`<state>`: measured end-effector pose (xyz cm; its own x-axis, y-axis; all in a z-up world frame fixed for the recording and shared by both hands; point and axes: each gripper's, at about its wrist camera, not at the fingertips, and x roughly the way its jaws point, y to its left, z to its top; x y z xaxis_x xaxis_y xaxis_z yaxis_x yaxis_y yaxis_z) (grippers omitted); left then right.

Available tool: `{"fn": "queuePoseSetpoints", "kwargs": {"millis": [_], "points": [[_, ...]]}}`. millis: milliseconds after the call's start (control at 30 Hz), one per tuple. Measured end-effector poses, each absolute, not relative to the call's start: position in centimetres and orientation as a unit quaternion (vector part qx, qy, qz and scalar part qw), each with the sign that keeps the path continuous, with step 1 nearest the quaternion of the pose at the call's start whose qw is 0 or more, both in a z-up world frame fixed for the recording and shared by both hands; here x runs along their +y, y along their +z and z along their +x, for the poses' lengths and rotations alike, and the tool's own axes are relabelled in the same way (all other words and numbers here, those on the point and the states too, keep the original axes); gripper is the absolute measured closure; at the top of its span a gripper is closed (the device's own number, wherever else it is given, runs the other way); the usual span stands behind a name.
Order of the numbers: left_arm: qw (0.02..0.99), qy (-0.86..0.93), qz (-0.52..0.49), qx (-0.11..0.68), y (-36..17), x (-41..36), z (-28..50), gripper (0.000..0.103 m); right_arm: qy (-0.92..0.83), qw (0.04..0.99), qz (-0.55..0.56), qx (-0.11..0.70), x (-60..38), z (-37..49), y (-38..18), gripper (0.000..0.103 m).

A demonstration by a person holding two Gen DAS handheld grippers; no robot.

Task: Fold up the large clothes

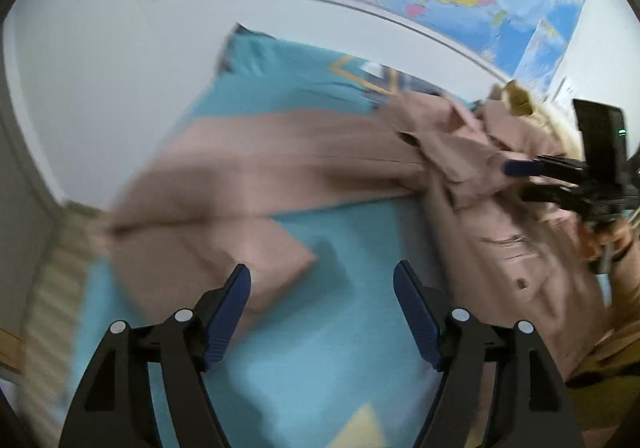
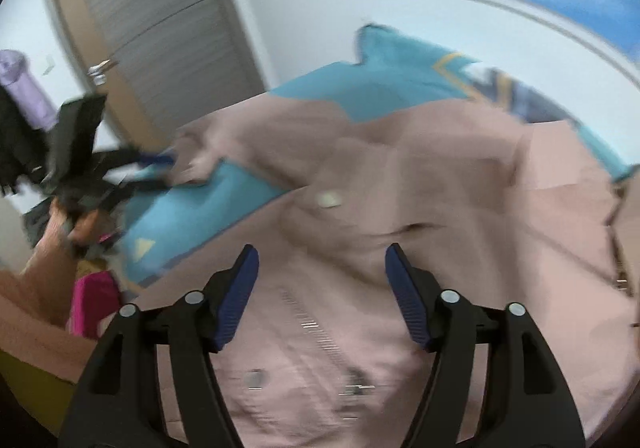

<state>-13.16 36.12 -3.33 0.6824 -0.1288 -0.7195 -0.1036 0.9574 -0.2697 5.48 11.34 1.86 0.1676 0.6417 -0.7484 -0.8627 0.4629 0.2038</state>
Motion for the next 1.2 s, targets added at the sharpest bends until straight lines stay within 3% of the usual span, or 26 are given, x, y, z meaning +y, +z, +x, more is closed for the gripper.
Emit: {"fn": "queuePoseSetpoints", "kwargs": {"millis": [267,333,367,400,433,467,500,533,567,600,633,667,767,867,933,967,1033,1067,1200], "points": [[0.875,-0.010,-0.293,0.385,-5.5,38.9,-6.6,0.018,0.437,0.789,-0.139,0.410,10.8,9.8,0.7,0.029],[0.874,-0.006,-0.312,0.372,-5.5,39.3,-5.5,0.009,0.436,0.779,-0.148,0.426,11.6,10.5,-0.8,0.029],[0.875,0.001,-0.315,0.369,-5.3,39.4,-5.2,0.009,0.445,0.768,-0.146,0.438,12.0,10.7,-1.5,0.037],[0.877,0.016,-0.312,0.366,-5.3,39.4,-4.6,0.010,0.452,0.758,-0.143,0.449,12.1,10.7,-2.1,0.055],[0.878,0.031,-0.309,0.365,-5.2,39.4,-3.8,0.014,0.450,0.756,-0.142,0.453,12.2,10.7,-2.5,0.065],[0.877,0.043,-0.308,0.365,-5.0,39.6,-3.3,0.020,0.451,0.757,-0.137,0.453,12.0,10.7,-2.5,0.082],[0.877,0.056,-0.308,0.363,-4.8,39.8,-2.8,0.040,0.456,0.756,-0.124,0.452,11.7,10.8,-2.3,0.091],[0.876,0.060,-0.312,0.362,-4.7,40.1,-2.4,0.059,0.457,0.762,-0.094,0.449,10.8,11.1,-1.6,0.093],[0.875,0.063,-0.319,0.359,-4.5,40.6,-2.0,0.067,0.457,0.765,-0.076,0.447,10.2,11.5,-1.2,0.094],[0.875,0.073,-0.321,0.354,-4.1,40.9,-1.8,0.086,0.456,0.773,-0.042,0.439,9.1,12.1,-0.2,0.095],[0.881,0.082,-0.318,0.339,-3.3,41.3,-1.9,0.095,0.455,0.780,-0.010,0.430,8.1,12.6,0.7,0.095],[0.888,0.082,-0.316,0.325,-2.5,41.5,-2.1,0.095,0.454,0.783,0.029,0.424,7.2,13.2,1.3,0.095],[0.915,0.083,-0.277,0.283,1.0,40.9,-3.1,0.095,0.446,0.775,0.069,0.443,6.7,14.3,0.3,0.087],[0.946,0.096,-0.183,0.250,4.6,38.6,-3.9,0.092,0.422,0.768,0.019,0.481,8.0,14.2,-2.1,0.067],[0.958,0.094,-0.132,0.237,6.1,37.2,-4.3,0.082,0.403,0.777,-0.008,0.483,7.9,13.7,-2.6,0.061],[0.960,0.092,-0.121,0.235,6.3,36.9,-4.4,0.080,0.397,0.786,-0.018,0.473,7.6,13.4,-2.2,0.059],[0.962,0.086,-0.110,0.237,6.6,36.4,-4.5,0.071,0.370,0.819,-0.051,0.436,6.9,12.5,-0.4,0.045],[0.962,0.080,-0.101,0.241,6.5,36.1,-4.5,0.071,0.363,0.837,-0.068,0.404,6.5,11.7,0.9,0.032],[0.962,0.071,-0.095,0.245,5.7,35.7,-4.5,0.065,0.377,0.861,-0.127,0.318,6.5,8.6,4.4,0.023]]}}
